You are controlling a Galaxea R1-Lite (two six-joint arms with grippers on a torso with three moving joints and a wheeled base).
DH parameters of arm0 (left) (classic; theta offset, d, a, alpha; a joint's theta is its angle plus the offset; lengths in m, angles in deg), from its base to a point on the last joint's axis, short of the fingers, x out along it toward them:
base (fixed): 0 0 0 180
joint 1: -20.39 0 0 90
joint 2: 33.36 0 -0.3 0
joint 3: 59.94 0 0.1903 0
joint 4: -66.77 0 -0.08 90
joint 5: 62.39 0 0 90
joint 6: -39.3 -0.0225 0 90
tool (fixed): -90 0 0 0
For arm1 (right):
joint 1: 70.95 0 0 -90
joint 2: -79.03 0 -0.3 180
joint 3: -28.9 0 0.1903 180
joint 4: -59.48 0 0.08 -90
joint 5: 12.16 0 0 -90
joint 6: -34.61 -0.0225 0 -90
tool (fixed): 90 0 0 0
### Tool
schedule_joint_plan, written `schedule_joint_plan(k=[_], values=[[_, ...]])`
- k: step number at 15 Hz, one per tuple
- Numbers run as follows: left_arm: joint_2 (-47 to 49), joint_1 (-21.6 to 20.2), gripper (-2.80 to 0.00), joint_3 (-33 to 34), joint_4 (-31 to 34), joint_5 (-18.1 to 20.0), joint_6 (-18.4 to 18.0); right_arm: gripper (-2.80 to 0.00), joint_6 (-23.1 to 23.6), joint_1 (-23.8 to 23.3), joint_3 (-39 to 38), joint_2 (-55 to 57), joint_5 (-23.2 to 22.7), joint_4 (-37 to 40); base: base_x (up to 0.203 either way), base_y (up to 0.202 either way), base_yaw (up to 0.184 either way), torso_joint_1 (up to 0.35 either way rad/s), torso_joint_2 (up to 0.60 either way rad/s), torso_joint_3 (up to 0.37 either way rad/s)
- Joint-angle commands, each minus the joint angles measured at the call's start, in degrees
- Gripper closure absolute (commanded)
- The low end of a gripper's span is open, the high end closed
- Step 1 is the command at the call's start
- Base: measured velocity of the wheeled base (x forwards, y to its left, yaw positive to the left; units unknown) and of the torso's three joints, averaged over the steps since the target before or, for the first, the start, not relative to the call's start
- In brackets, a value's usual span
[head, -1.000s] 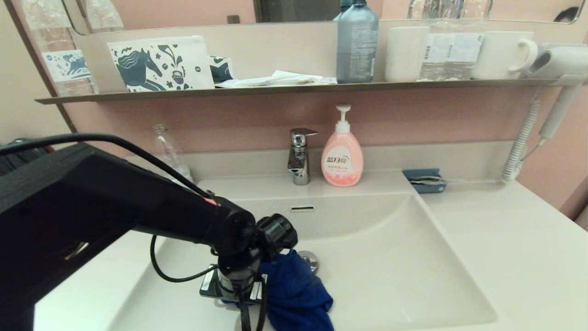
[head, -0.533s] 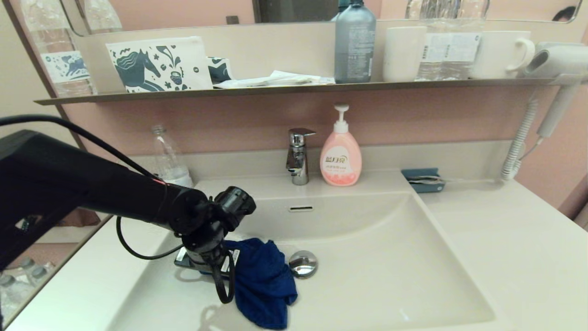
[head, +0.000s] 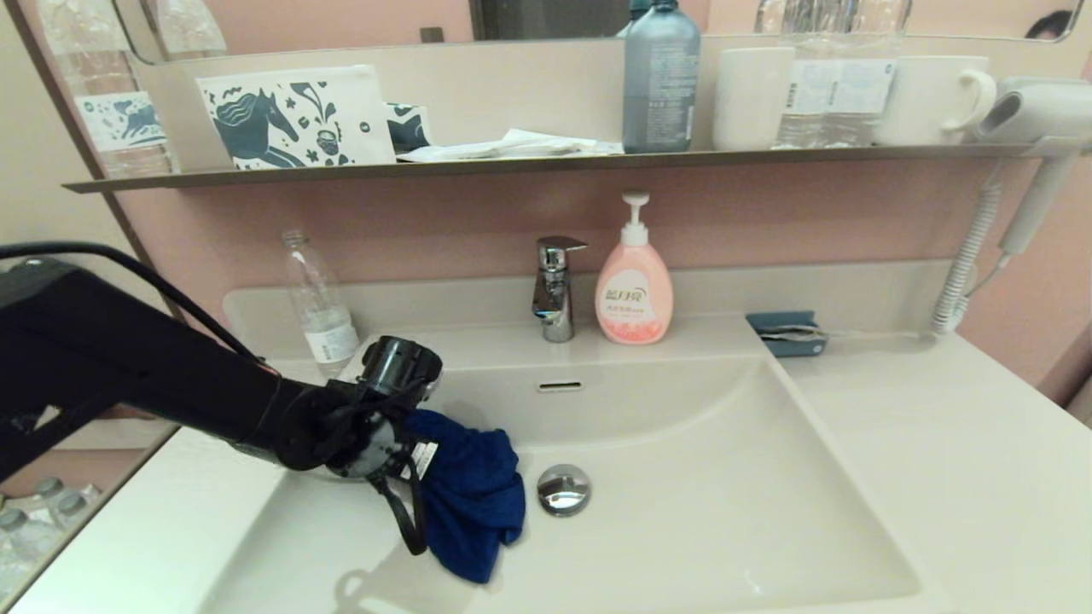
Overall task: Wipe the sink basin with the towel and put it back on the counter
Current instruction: Wipe the sink
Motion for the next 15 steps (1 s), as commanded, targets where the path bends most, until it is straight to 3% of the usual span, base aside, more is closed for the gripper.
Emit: schedule_joint_plan(k=[1, 6, 8, 12, 15], values=[[-2.5, -5.7, 0.00, 2.6, -0.6, -0.6, -2.7, 0.00, 0.0, 0.0, 0.0, 0.0, 0.0, 0.0, 0.000, 0.000, 0.000, 0.000, 0.00, 0.000], [-5.4, -5.6, 0.00, 7.1, -0.8, -1.0, -2.6, 0.00, 0.0, 0.0, 0.0, 0.0, 0.0, 0.0, 0.000, 0.000, 0.000, 0.000, 0.00, 0.000], [-6.1, -4.7, 0.00, 7.2, -0.5, -0.8, 1.5, 0.00, 0.0, 0.0, 0.0, 0.0, 0.0, 0.0, 0.000, 0.000, 0.000, 0.000, 0.00, 0.000], [-9.3, -1.8, 0.00, 8.6, 1.1, -0.8, 3.4, 0.00, 0.0, 0.0, 0.0, 0.0, 0.0, 0.0, 0.000, 0.000, 0.000, 0.000, 0.00, 0.000], [-11.1, 2.9, 0.00, 7.3, 4.5, -0.9, 10.0, 0.00, 0.0, 0.0, 0.0, 0.0, 0.0, 0.0, 0.000, 0.000, 0.000, 0.000, 0.00, 0.000]])
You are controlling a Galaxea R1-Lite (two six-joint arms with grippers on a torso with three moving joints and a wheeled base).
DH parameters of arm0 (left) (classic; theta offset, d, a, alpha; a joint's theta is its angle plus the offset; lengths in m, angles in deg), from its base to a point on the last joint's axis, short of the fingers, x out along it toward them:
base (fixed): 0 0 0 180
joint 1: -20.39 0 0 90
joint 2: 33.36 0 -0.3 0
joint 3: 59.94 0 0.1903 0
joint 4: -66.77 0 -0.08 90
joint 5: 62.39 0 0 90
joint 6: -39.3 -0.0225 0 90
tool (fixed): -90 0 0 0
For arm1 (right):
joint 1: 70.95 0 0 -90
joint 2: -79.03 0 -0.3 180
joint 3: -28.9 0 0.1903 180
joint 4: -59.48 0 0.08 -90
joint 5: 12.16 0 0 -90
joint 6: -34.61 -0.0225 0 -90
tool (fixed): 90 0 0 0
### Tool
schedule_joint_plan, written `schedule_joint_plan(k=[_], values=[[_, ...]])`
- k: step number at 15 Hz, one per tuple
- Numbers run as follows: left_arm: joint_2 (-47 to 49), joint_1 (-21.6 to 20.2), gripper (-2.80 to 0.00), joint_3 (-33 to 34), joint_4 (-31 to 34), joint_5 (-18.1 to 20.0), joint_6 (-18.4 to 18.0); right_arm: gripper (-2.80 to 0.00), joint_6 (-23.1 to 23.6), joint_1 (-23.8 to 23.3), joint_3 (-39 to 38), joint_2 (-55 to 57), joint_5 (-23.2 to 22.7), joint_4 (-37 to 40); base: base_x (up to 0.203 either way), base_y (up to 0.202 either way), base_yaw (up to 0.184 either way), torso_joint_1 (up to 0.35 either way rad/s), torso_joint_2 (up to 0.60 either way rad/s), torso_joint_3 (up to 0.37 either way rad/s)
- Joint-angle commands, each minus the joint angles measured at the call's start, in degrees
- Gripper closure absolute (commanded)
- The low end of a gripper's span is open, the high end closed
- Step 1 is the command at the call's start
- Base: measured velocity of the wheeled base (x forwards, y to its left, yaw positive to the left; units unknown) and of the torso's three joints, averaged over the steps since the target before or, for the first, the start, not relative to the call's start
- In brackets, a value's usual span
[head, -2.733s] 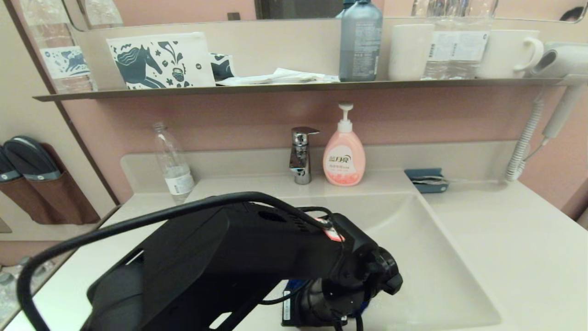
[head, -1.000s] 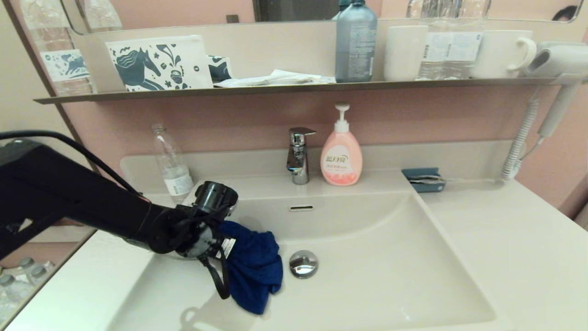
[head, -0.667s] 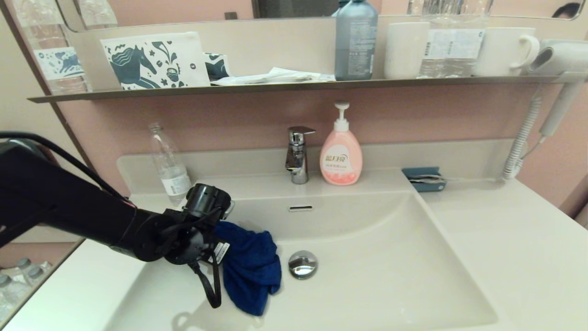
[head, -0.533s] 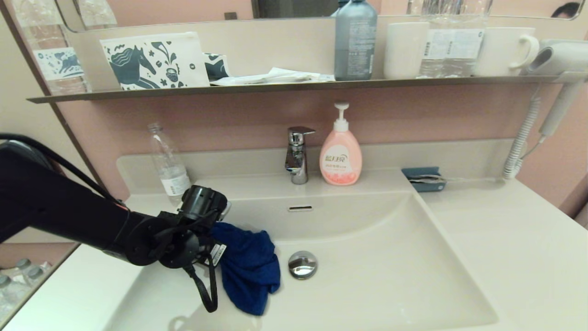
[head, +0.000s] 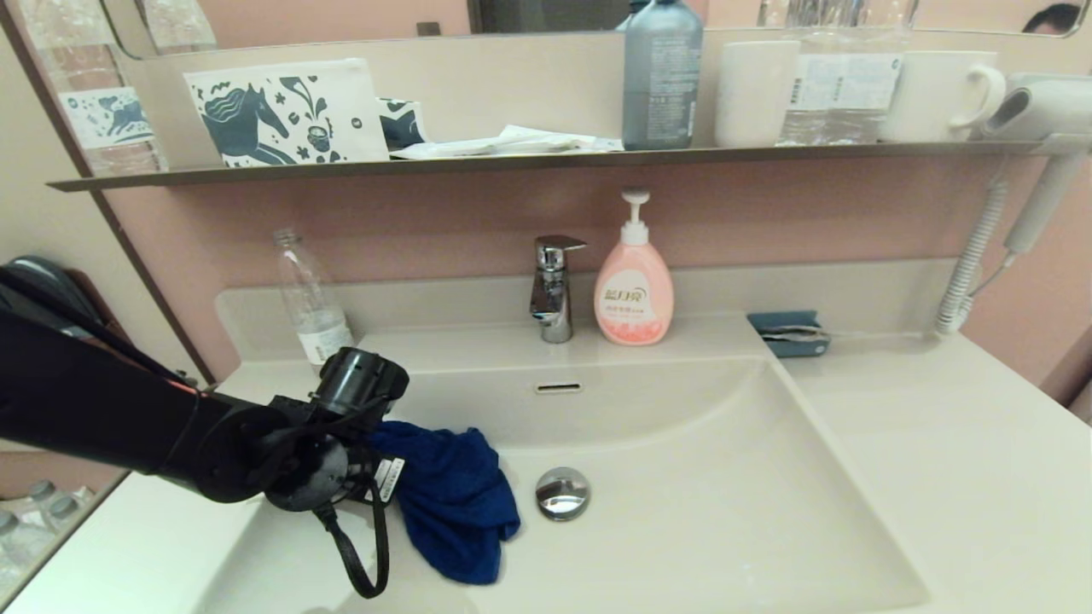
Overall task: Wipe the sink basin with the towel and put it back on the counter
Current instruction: Wipe the sink
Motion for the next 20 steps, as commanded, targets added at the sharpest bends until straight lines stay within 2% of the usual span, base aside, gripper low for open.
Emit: schedule_joint_plan(k=[1, 4, 10, 14, 18, 20], values=[[-1.5, 3.3, 0.00, -1.8, 0.7, 0.3, 3.7, 0.00, 0.0, 0.0, 0.0, 0.0, 0.0, 0.0, 0.000, 0.000, 0.000, 0.000, 0.00, 0.000], [-1.1, 9.0, 0.00, -4.7, 2.6, 0.3, 10.8, 0.00, 0.0, 0.0, 0.0, 0.0, 0.0, 0.0, 0.000, 0.000, 0.000, 0.000, 0.00, 0.000], [0.0, 16.7, 0.00, -13.4, 13.7, 0.2, 23.1, 0.00, 0.0, 0.0, 0.0, 0.0, 0.0, 0.0, 0.000, 0.000, 0.000, 0.000, 0.00, 0.000], [0.5, 19.9, 0.00, -18.0, 17.5, -0.6, 25.7, 0.00, 0.0, 0.0, 0.0, 0.0, 0.0, 0.0, 0.000, 0.000, 0.000, 0.000, 0.00, 0.000], [5.3, 21.5, 0.00, -21.8, 16.8, -1.5, 32.3, 0.00, 0.0, 0.0, 0.0, 0.0, 0.0, 0.0, 0.000, 0.000, 0.000, 0.000, 0.00, 0.000], [8.4, 21.9, 0.00, -23.4, 14.3, -1.8, 33.9, 0.00, 0.0, 0.0, 0.0, 0.0, 0.0, 0.0, 0.000, 0.000, 0.000, 0.000, 0.00, 0.000]])
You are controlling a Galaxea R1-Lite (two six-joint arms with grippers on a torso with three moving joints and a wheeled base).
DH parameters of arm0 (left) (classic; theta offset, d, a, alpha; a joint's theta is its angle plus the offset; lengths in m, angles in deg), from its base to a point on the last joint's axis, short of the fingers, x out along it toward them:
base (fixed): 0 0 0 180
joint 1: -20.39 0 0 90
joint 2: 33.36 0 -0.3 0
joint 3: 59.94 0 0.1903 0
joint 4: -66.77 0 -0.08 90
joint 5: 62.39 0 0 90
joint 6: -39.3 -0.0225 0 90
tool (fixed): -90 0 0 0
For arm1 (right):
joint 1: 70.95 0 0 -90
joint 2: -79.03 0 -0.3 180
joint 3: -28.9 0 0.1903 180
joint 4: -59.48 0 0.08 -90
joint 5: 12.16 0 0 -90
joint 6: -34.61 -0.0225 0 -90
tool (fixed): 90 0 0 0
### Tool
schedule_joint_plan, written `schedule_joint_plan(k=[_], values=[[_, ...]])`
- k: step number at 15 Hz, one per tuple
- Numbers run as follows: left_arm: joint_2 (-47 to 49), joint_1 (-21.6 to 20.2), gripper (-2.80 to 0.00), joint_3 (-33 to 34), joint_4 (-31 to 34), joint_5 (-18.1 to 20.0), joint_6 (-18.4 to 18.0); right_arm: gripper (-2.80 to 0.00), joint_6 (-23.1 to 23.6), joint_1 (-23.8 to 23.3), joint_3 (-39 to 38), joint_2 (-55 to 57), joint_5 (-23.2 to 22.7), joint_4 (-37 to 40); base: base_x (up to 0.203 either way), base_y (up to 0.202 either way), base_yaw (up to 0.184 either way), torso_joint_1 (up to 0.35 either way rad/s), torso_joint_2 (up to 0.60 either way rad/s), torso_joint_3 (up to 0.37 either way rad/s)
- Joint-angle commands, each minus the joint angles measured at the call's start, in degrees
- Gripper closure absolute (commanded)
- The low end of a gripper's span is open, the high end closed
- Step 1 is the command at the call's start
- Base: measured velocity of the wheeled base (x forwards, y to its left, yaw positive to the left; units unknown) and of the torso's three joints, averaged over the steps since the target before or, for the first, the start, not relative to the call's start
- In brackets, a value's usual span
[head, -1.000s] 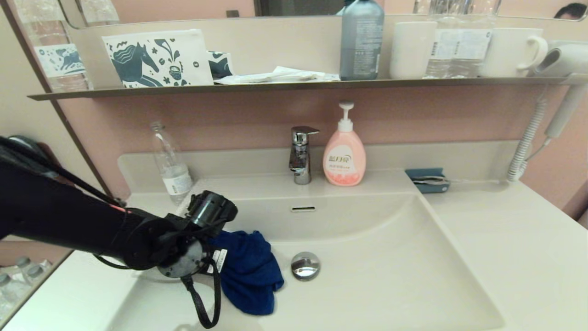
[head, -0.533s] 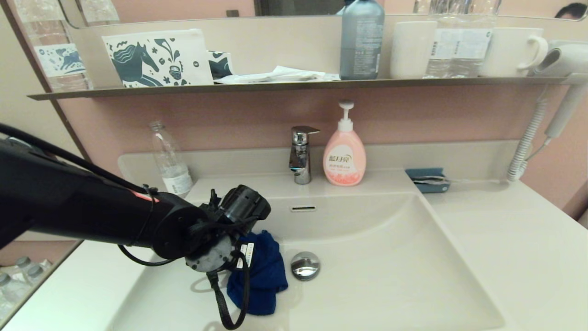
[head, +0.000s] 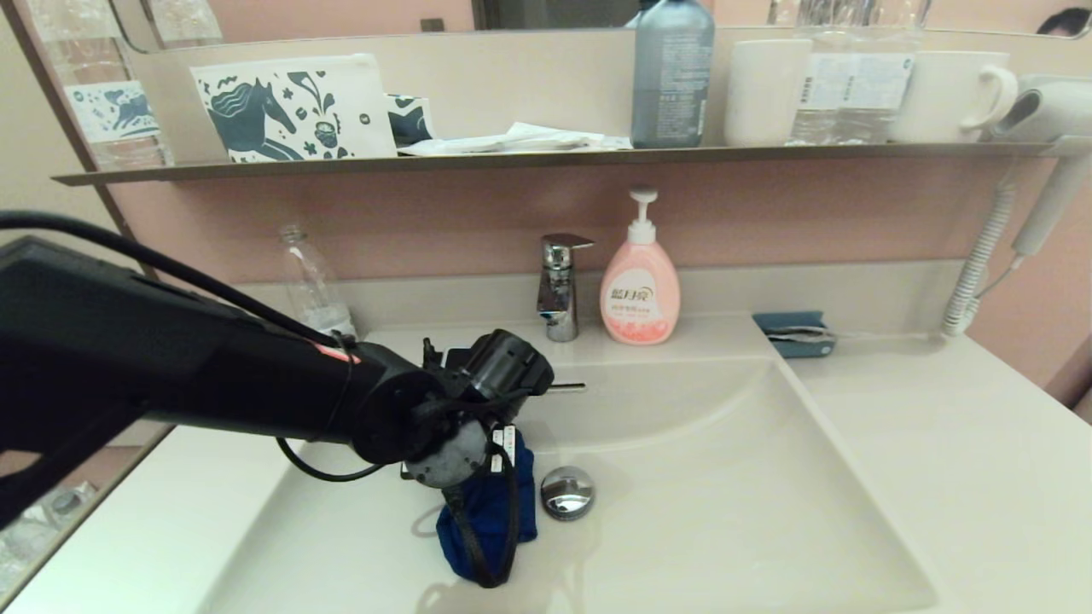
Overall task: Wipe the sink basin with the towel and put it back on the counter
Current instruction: Wipe the sink
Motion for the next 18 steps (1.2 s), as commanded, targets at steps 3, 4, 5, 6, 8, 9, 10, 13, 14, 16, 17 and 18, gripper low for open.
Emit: schedule_joint_plan(k=[3, 4, 5, 6, 8, 9, 10, 13, 14, 16, 17, 18], values=[[8.9, 0.7, 0.00, -1.6, -8.8, -0.4, -0.6, 0.00, 0.0, 0.0, 0.0, 0.0, 0.0, 0.0, 0.000, 0.000, 0.000, 0.000, 0.00, 0.000], [11.1, 1.1, 0.00, -1.6, -12.1, -0.4, -0.7, 0.00, 0.0, 0.0, 0.0, 0.0, 0.0, 0.0, 0.000, 0.000, 0.000, 0.000, 0.00, 0.000], [13.0, 1.6, 0.00, -1.6, -16.6, -0.5, -0.8, 0.00, 0.0, 0.0, 0.0, 0.0, 0.0, 0.0, 0.000, 0.000, 0.000, 0.000, 0.00, 0.000], [14.6, 2.4, 0.00, -1.7, -20.7, -0.5, -0.8, 0.00, 0.0, 0.0, 0.0, 0.0, 0.0, 0.0, 0.000, 0.000, 0.000, 0.000, 0.00, 0.000], [15.8, 5.2, 0.00, -4.2, -22.6, -2.2, -0.5, 0.00, 0.0, 0.0, 0.0, 0.0, 0.0, 0.0, 0.000, 0.000, 0.000, 0.000, 0.00, 0.000], [16.4, 6.1, 0.00, -6.3, -22.7, -3.3, -0.3, 0.00, 0.0, 0.0, 0.0, 0.0, 0.0, 0.0, 0.000, 0.000, 0.000, 0.000, 0.00, 0.000], [17.1, 6.9, 0.00, -8.3, -22.6, -4.0, 0.1, 0.00, 0.0, 0.0, 0.0, 0.0, 0.0, 0.0, 0.000, 0.000, 0.000, 0.000, 0.00, 0.000], [20.4, 9.9, 0.00, -14.9, -20.6, -6.3, 2.0, 0.00, 0.0, 0.0, 0.0, 0.0, 0.0, 0.0, 0.000, 0.000, 0.000, 0.000, 0.00, 0.000], [21.5, 10.4, 0.00, -17.4, -19.6, -6.8, 2.5, 0.00, 0.0, 0.0, 0.0, 0.0, 0.0, 0.0, 0.000, 0.000, 0.000, 0.000, 0.00, 0.000], [22.9, 11.1, 0.00, -22.1, -17.1, -7.2, 2.8, 0.00, 0.0, 0.0, 0.0, 0.0, 0.0, 0.0, 0.000, 0.000, 0.000, 0.000, 0.00, 0.000], [23.3, 11.8, 0.00, -24.3, -15.1, -7.4, 3.4, 0.00, 0.0, 0.0, 0.0, 0.0, 0.0, 0.0, 0.000, 0.000, 0.000, 0.000, 0.00, 0.000], [23.4, 12.8, 0.00, -26.6, -12.0, -7.4, 4.6, 0.00, 0.0, 0.0, 0.0, 0.0, 0.0, 0.0, 0.000, 0.000, 0.000, 0.000, 0.00, 0.000]])
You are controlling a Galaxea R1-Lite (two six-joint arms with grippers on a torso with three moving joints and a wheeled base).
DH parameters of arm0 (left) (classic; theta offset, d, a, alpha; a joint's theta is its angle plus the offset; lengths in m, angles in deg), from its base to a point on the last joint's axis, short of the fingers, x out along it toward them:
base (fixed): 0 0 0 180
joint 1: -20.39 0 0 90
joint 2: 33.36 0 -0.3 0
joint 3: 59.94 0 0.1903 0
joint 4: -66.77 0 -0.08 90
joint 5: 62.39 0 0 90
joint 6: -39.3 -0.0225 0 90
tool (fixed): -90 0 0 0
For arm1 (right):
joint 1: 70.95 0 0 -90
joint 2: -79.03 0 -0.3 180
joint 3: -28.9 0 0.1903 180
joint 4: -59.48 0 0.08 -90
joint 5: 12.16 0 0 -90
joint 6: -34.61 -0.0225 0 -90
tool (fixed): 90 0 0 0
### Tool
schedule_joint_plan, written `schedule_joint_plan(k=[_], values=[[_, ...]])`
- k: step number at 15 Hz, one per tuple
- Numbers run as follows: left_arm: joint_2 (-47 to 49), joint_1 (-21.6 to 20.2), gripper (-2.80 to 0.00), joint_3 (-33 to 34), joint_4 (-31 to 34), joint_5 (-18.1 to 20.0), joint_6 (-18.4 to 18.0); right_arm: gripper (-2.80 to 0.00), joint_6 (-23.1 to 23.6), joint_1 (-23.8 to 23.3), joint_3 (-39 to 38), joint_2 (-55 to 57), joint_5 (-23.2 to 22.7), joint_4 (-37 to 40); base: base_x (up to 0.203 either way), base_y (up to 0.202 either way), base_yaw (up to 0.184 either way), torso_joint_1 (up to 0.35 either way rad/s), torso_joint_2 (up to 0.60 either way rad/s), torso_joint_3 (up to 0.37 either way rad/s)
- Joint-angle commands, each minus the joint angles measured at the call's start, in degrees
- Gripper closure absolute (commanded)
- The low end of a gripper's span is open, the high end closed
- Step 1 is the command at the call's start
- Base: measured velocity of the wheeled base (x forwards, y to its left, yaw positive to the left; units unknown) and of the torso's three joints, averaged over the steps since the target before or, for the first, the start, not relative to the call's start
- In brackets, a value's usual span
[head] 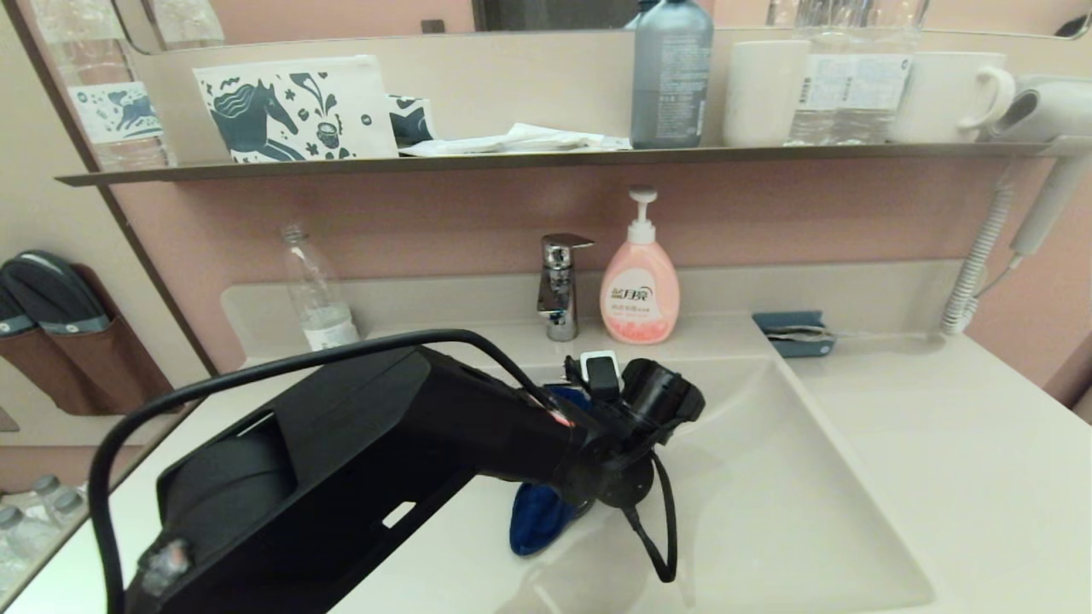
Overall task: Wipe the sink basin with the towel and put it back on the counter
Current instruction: Wipe the sink
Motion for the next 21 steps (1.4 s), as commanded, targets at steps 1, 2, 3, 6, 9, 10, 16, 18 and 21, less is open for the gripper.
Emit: schedule_joint_plan(k=[1, 2, 3, 6, 9, 10, 16, 18, 21], values=[[0.9, 2.5, 0.00, -5.7, 6.2, -0.4, 2.5, 0.00, 0.0, 0.0, 0.0, 0.0, 0.0, 0.0, 0.000, 0.000, 0.000, 0.000, 0.00, 0.000], [1.0, 3.5, 0.00, -7.8, 9.3, -0.4, 3.8, 0.00, 0.0, 0.0, 0.0, 0.0, 0.0, 0.0, 0.000, 0.000, 0.000, 0.000, 0.00, 0.000], [1.0, 4.8, 0.00, -9.6, 12.8, -0.4, 5.3, 0.00, 0.0, 0.0, 0.0, 0.0, 0.0, 0.0, 0.000, 0.000, 0.000, 0.000, 0.00, 0.000], [-0.2, 7.9, 0.00, -11.5, 23.4, -0.4, 10.5, 0.00, 0.0, 0.0, 0.0, 0.0, 0.0, 0.0, 0.000, 0.000, 0.000, 0.000, 0.00, 0.000], [-5.1, 9.4, 0.00, -10.9, 35.9, 0.2, 16.5, 0.00, 0.0, 0.0, 0.0, 0.0, 0.0, 0.0, 0.000, 0.000, 0.000, 0.000, 0.00, 0.000], [-7.0, 9.8, 0.00, -10.0, 39.9, 0.3, 18.1, 0.00, 0.0, 0.0, 0.0, 0.0, 0.0, 0.0, 0.000, 0.000, 0.000, 0.000, 0.00, 0.000], [-18.8, 7.1, 0.00, 12.3, 55.5, 0.3, 19.5, 0.00, 0.0, 0.0, 0.0, 0.0, 0.0, 0.0, 0.000, 0.000, 0.000, 0.000, 0.00, 0.000], [-23.1, 4.6, 0.00, 21.6, 56.4, 0.3, 18.7, 0.00, 0.0, 0.0, 0.0, 0.0, 0.0, 0.0, 0.000, 0.000, 0.000, 0.000, 0.00, 0.000], [-30.7, -1.8, 0.00, 30.9, 55.4, 0.2, 11.3, 0.00, 0.0, 0.0, 0.0, 0.0, 0.0, 0.0, 0.000, 0.000, 0.000, 0.000, 0.00, 0.000]])
